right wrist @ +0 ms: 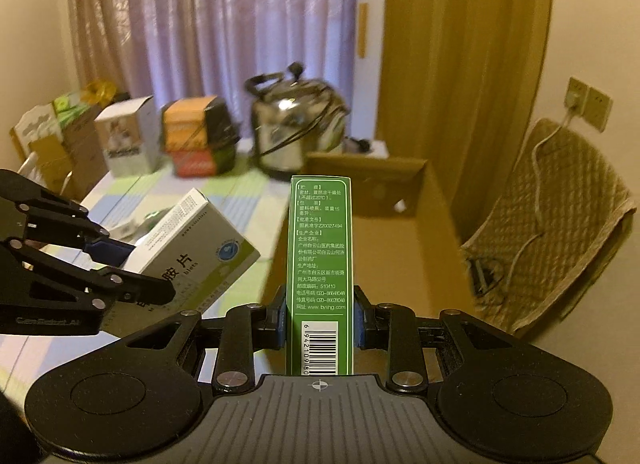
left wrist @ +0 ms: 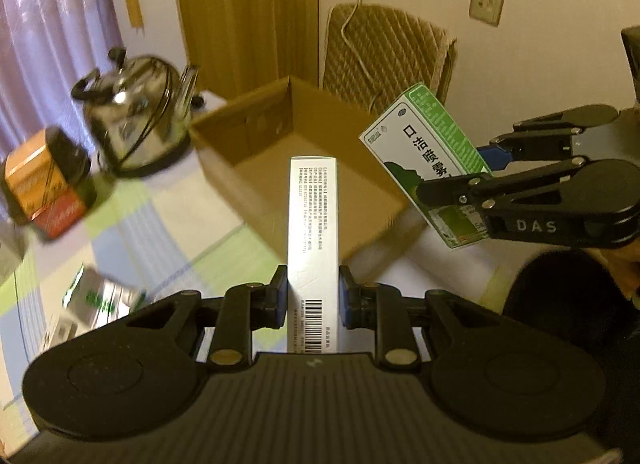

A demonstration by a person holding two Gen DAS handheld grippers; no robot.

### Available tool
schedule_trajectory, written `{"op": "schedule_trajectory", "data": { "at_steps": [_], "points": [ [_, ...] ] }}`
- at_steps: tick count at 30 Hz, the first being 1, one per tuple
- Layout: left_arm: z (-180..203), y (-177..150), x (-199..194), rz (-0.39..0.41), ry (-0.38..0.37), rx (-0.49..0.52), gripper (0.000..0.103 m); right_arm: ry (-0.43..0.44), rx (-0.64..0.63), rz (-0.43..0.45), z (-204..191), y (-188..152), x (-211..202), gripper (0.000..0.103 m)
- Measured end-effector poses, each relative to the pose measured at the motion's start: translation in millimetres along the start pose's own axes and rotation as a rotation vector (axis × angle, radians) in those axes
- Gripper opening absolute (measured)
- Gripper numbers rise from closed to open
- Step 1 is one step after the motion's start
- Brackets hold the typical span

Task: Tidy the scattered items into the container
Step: 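Carry the white box in the left tool and green box in the right tool over the cardboard box, then open the left tool to drop the white box while the right tool lowers and releases the green box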

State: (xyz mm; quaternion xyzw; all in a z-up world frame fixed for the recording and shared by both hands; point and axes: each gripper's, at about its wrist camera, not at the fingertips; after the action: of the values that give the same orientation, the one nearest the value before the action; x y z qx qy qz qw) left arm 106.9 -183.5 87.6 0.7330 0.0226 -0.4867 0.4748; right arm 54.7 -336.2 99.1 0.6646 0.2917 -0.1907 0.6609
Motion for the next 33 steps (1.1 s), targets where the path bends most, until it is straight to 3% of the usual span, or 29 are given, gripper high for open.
{"op": "schedule_trajectory", "data": {
  "at_steps": [13, 27, 29, 30, 33],
  "points": [
    [18.7, 82.3, 98.3, -0.020, 0.011, -0.017, 0.020, -0.070, 0.054, -0.052, 86.9, 25.6, 60.4, 0.033],
    [22.9, 75.6, 164.1, -0.102, 0.031, -0.015, 0.021, -0.036, 0.090, -0.115, 113.6, 13.5, 111.2, 0.033],
    [22.1, 76.4, 165.0, -0.095, 0.033, -0.009, 0.031, -0.034, 0.090, -0.119, 114.4, 12.6, 114.4, 0.033],
    [21.2, 76.7, 163.2, -0.082, 0.046, -0.009, 0.048, -0.034, 0.090, -0.120, 114.8, 12.5, 115.2, 0.033],
    [16.9, 76.9, 155.6, -0.061, 0.067, -0.008, 0.047, -0.034, 0.089, -0.124, 115.0, 12.8, 116.6, 0.033]
  ]
}}
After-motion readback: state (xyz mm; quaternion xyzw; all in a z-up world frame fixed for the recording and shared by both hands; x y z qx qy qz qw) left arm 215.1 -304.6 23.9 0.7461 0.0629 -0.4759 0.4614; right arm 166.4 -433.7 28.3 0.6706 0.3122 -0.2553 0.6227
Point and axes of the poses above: each gripper's, at about its wrist camera, not at the fingertips, and x roughly the way its jaws point, z to its right, y to its top, and after that the axes turned 5 degrees about y, right-handed
